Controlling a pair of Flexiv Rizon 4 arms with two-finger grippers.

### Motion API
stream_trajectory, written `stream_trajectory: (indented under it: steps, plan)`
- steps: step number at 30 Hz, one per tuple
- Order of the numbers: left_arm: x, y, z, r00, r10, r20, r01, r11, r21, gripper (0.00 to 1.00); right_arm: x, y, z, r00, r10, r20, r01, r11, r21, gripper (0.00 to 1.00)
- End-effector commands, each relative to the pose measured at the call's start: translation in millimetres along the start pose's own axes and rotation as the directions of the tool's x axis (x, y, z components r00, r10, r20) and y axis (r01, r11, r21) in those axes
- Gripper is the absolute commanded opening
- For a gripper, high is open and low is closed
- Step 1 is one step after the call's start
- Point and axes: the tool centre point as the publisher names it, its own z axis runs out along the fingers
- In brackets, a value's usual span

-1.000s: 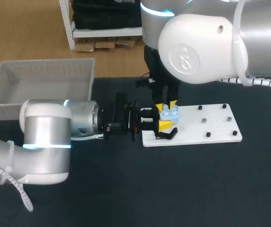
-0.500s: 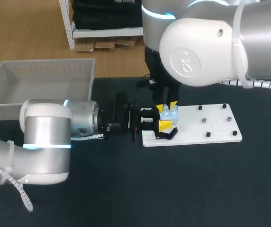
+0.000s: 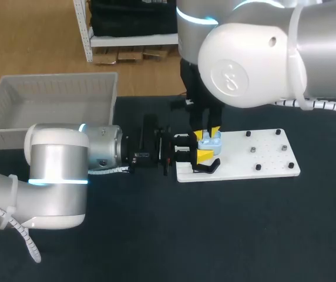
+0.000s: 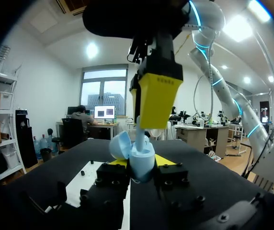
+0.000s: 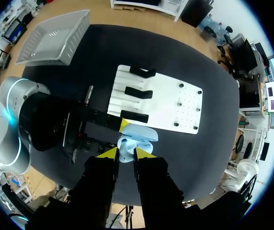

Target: Pick up each earbud case from the left stands, insert the matching earbuds, close the lid, and place the case in the box.

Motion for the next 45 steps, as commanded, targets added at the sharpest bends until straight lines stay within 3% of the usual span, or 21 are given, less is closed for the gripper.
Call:
stream_trajectory:
  steps: [1, 41, 42, 44, 45]
  plan:
    - [1.1, -0.5, 0, 1.000, 0.003, 0.004, -0.003, 1.000, -0.004, 0.00, 0, 1, 1, 1.000, 0.001, -0.001, -0.001, 1.000, 0.001, 0.00]
    - [1.1, -0.5, 0, 1.000, 0.003, 0.004, -0.003, 1.000, -0.004, 0.00, -1, 2, 15, 1.000, -0.014, -0.028, 0.014, 1.000, 0.002, 0.00]
    - [1.1, -0.5, 0, 1.000, 0.003, 0.004, -0.003, 1.000, -0.004, 0.00, -1, 3, 15, 0.999, -0.014, -0.029, 0.014, 1.000, 0.002, 0.02]
    - [1.1, -0.5, 0, 1.000, 0.003, 0.004, -0.003, 1.000, -0.004, 0.00, -2, 3, 15, 0.999, -0.015, -0.031, 0.015, 1.000, 0.002, 0.43]
    - [1.1, -0.5, 0, 1.000, 0.003, 0.004, -0.003, 1.000, -0.004, 0.00, -1, 3, 14, 0.999, -0.015, -0.031, 0.015, 1.000, 0.002, 0.58]
